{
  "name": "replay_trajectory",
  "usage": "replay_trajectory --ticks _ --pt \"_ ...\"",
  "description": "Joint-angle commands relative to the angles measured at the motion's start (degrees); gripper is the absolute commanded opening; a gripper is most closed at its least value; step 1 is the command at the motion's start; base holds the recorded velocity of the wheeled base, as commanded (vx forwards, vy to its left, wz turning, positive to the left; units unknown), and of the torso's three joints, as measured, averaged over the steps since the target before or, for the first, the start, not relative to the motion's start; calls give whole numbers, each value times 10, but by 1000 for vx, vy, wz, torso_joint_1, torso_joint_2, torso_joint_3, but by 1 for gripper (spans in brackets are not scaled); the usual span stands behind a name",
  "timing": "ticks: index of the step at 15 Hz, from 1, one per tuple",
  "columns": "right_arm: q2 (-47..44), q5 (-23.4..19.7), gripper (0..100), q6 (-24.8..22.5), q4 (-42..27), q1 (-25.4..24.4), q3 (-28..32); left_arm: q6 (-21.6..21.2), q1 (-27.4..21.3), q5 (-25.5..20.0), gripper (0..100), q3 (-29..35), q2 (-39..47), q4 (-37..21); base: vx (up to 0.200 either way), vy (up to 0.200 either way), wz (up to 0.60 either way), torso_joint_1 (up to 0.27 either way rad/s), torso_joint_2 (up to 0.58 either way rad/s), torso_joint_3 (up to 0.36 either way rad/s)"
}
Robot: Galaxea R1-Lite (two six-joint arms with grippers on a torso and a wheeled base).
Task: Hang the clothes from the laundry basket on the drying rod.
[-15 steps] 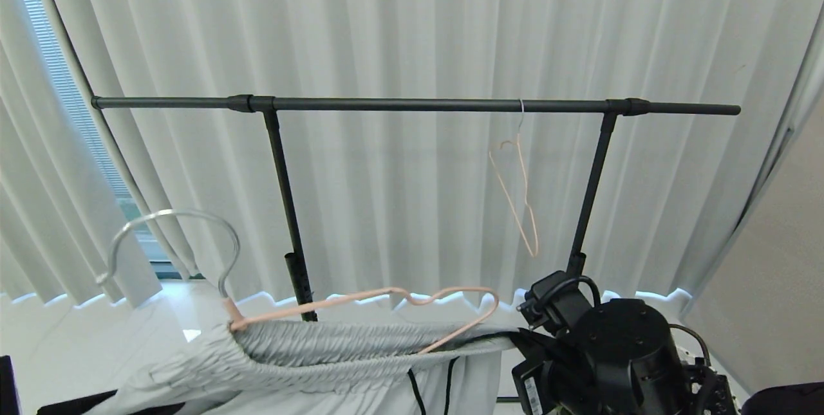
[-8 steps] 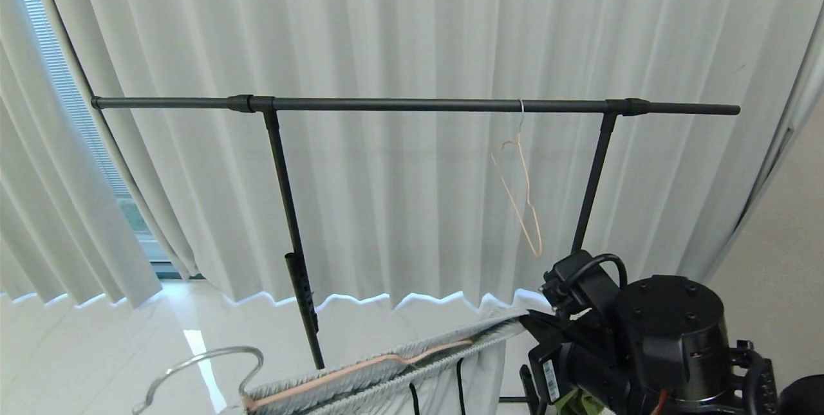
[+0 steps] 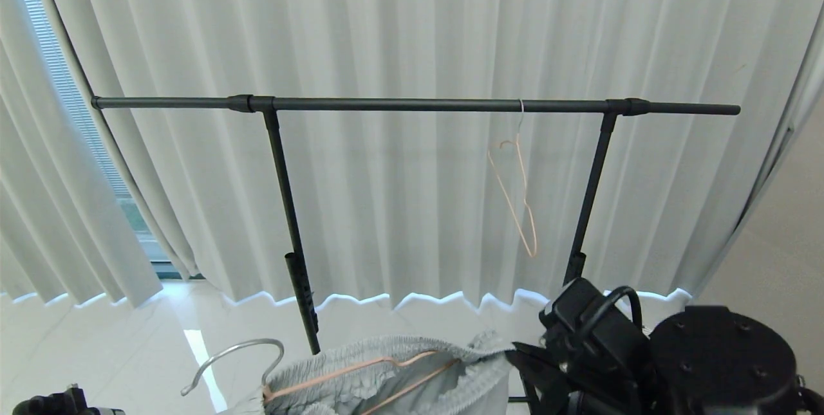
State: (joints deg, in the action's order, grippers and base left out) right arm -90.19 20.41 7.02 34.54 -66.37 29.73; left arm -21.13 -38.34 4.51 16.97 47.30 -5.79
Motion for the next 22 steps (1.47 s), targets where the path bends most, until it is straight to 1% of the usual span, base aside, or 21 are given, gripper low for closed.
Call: replay_trajectory --ticks 1,3,4,5,6,8,9,10,11,12,13,15,17,18,19,21,22 --pt "33 -23 0 0 -25 -64 1 15 0 0 0 1 7 14 0 0 0 0 0 0" --pt "40 -40 0 -3 -36 -85 2 17 -6 -10 0 -3 -5 22 0 0 0 0 0 0" --pt "41 -45 0 -6 -38 -86 4 17 -10 -20 0 -4 -10 22 0 0 0 0 0 0" --pt "43 -67 0 -18 -41 -83 10 13 -15 -52 0 -4 -23 22 0 0 0 0 0 0" --pt "43 -82 0 -36 -54 -83 21 11 -15 -60 0 -5 -25 22 0 0 0 0 0 0" --pt "42 -107 0 -66 -69 -83 41 11 -15 -61 0 -5 -24 22 0 0 0 0 0 0" --pt "40 -128 0 -76 -89 -83 60 11 -13 -54 0 -7 -19 21 0 0 0 0 0 0" --pt "39 -129 0 -77 -112 -83 74 11 -10 -35 0 -11 -13 21 0 0 0 0 0 0" --pt "40 -129 100 -77 -139 -83 81 11 -10 -18 0 -12 -12 22 0 0 0 0 0 0" --pt "43 -129 100 -78 -155 -83 82 12 -10 -16 0 -12 -15 23 0 0 0 0 0 0" --pt "45 -129 100 -77 -155 -83 80 13 -10 -14 0 -11 -18 23 0 0 0 0 0 0" --pt "48 -128 100 -77 -157 -83 77 15 -10 -14 0 -11 -20 43 0 0 0 0 0 0" --pt "48 -129 100 -82 -166 -68 80 13 -15 -19 0 -13 -34 54 0 0 0 0 0 0" --pt "48 -132 100 -96 -170 -59 83 14 -24 -30 0 -13 -45 55 0 0 0 0 0 0" --pt "48 -146 100 -115 -170 -45 86 13 -32 -46 0 -13 -56 55 0 0 0 0 0 0" --pt "40 -190 100 -168 -172 -16 103 9 -46 -72 0 -12 -59 55 0 0 0 0 0 0" --pt "26 -205 100 -182 -176 -12 118 -8 -56 -73 0 -11 -56 55 0 0 0 0 0 0"
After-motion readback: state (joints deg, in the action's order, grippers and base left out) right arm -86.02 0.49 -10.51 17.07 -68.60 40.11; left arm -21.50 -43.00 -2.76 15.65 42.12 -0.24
